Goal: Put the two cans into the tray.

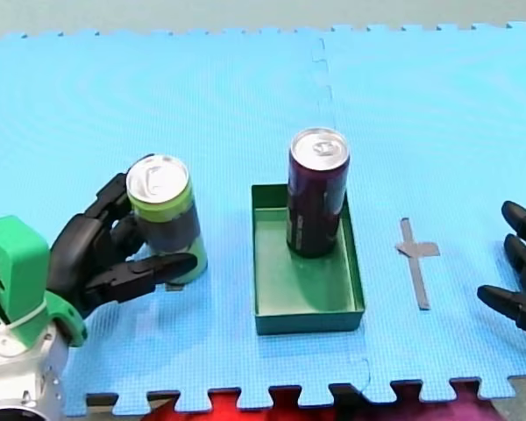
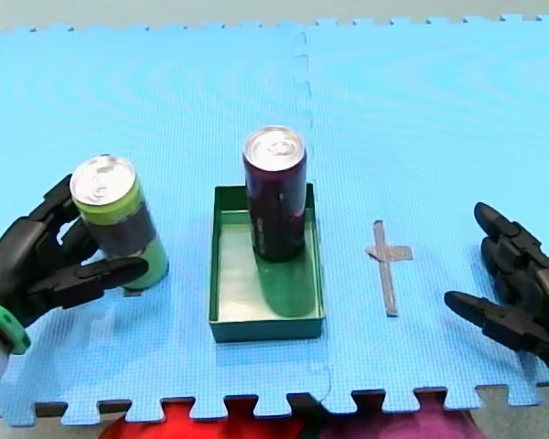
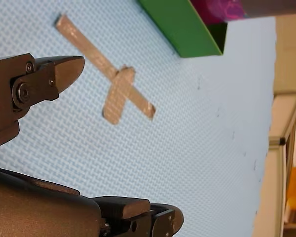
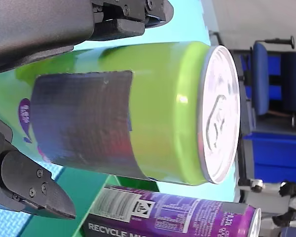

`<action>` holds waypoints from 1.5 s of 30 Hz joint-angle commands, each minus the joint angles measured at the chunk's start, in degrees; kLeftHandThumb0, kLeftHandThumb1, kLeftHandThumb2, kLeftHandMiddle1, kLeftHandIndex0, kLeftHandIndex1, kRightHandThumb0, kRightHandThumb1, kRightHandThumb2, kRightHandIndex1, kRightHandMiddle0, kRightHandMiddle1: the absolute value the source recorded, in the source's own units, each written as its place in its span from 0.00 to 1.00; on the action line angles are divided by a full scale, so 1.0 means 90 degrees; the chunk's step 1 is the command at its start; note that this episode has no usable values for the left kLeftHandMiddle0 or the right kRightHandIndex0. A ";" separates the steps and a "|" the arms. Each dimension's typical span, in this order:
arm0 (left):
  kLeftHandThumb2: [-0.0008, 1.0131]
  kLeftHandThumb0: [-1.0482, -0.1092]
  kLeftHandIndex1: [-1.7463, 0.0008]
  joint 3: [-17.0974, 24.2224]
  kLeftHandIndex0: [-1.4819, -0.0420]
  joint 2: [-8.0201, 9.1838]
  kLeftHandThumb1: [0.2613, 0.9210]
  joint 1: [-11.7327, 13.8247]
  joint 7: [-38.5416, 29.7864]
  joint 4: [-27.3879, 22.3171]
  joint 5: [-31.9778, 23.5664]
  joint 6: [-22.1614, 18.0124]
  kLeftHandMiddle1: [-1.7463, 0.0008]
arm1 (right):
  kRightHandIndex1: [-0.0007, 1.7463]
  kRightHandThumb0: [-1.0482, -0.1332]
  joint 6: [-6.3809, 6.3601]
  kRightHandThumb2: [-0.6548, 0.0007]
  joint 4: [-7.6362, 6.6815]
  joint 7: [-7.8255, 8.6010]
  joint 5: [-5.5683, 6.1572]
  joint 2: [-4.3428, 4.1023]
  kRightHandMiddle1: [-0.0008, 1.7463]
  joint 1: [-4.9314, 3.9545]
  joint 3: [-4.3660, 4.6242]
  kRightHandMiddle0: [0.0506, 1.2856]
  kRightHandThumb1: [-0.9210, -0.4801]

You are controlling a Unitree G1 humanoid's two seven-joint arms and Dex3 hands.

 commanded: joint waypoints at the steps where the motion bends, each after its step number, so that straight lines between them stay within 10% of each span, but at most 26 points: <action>1: 0.01 0.00 1.00 -0.0002 0.95 -0.0011 0.66 -0.0091 -0.0011 0.0041 -0.0017 -0.0034 0.99 | 0.00 0.00 0.0101 1.00 0.0041 -0.0008 -0.0017 0.0009 0.00 0.0087 0.0001 0.12 0.15; 31: 0.00 0.00 1.00 -0.0238 0.94 -0.0023 0.69 -0.0270 0.0145 0.0055 0.0255 -0.0333 0.97 | 0.00 0.00 0.0134 0.99 -0.0007 0.0085 0.0072 0.0026 0.00 0.0167 -0.0056 0.12 0.11; 34: 0.00 0.10 0.95 -0.0199 0.72 -0.0158 0.61 -0.0353 0.0495 0.0175 0.0297 -0.0460 0.96 | 0.00 0.00 0.0149 0.99 -0.0010 0.0113 0.0099 0.0013 0.00 0.0173 -0.0072 0.12 0.10; 36: 0.01 0.58 0.94 -0.0064 0.36 -0.0412 0.60 -0.0423 0.1160 0.0330 0.0314 -0.0743 0.95 | 0.00 0.00 0.0165 0.99 -0.0009 0.0140 0.0122 0.0007 0.00 0.0175 -0.0086 0.12 0.10; 37: 0.00 0.66 0.95 -0.0023 0.27 -0.0513 0.61 -0.0419 0.1570 0.0385 0.0392 -0.0965 0.95 | 0.00 0.00 0.0170 0.99 -0.0008 0.0151 0.0133 0.0007 0.00 0.0176 -0.0093 0.12 0.10; 40: 0.01 0.72 0.94 -0.0041 0.13 -0.0619 0.62 -0.0369 0.2464 0.0493 0.0728 -0.1513 0.92 | 0.00 0.00 0.0180 0.99 0.0004 0.0186 0.0166 -0.0001 0.00 0.0176 -0.0116 0.12 0.09; 41: 0.00 0.72 0.95 -0.0045 0.11 -0.0628 0.63 -0.0365 0.2521 0.0529 0.0747 -0.1588 0.88 | 0.00 0.00 0.0182 0.99 0.0010 0.0198 0.0177 -0.0007 0.00 0.0172 -0.0124 0.12 0.09; 42: 0.00 0.71 0.98 -0.0041 0.09 -0.0633 0.64 -0.0366 0.2514 0.0562 0.0738 -0.1634 0.58 | 0.00 0.00 0.0184 0.99 0.0013 0.0208 0.0185 -0.0012 0.00 0.0169 -0.0131 0.12 0.09; 45: 0.00 0.69 1.00 -0.0026 0.09 -0.0621 0.65 -0.0398 0.2398 0.0693 0.0672 -0.1752 0.12 | 0.00 0.00 0.0190 0.99 0.0010 0.0241 0.0203 -0.0031 0.00 0.0163 -0.0148 0.12 0.09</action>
